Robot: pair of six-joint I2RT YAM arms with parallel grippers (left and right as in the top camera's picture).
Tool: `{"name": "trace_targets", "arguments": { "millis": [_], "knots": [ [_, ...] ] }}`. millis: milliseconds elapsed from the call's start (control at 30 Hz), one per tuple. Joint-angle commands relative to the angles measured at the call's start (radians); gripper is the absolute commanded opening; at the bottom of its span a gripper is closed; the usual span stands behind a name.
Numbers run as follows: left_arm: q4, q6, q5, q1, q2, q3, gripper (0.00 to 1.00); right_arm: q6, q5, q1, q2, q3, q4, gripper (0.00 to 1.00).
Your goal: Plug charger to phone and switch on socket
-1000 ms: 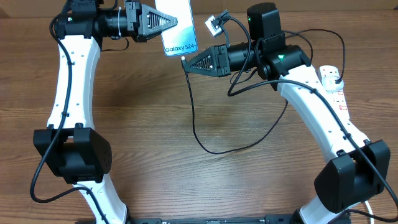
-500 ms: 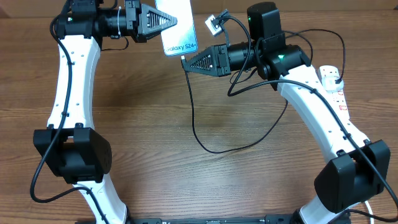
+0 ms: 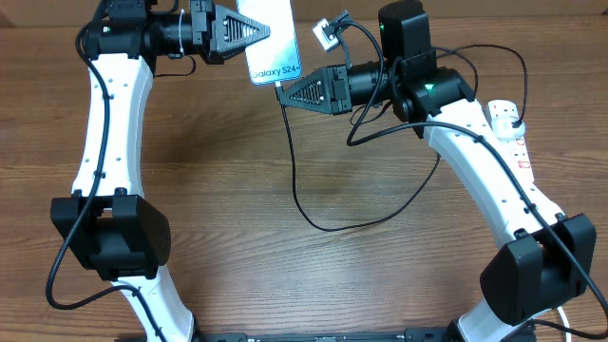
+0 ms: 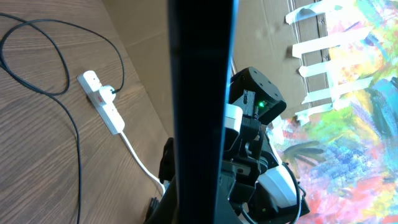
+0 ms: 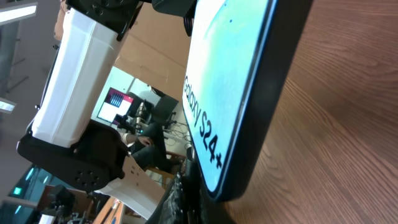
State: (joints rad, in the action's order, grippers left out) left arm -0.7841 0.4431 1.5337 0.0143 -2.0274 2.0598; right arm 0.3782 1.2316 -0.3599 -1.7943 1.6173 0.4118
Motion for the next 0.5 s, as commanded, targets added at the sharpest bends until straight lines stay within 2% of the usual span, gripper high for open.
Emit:
{"name": "trace_targets", "arguments": {
  "millis": [0,467],
  "knots": [
    [0.003,0.000,0.047,-0.008,0.005,0.010,0.04,0.015,-0.011,0.006,0.005,0.014,-0.006,0.04],
    [0.003,0.011,0.047,-0.008,0.005,0.010,0.04,0.015,-0.011,0.006,0.005,0.014,0.024,0.04]
  ]
}}
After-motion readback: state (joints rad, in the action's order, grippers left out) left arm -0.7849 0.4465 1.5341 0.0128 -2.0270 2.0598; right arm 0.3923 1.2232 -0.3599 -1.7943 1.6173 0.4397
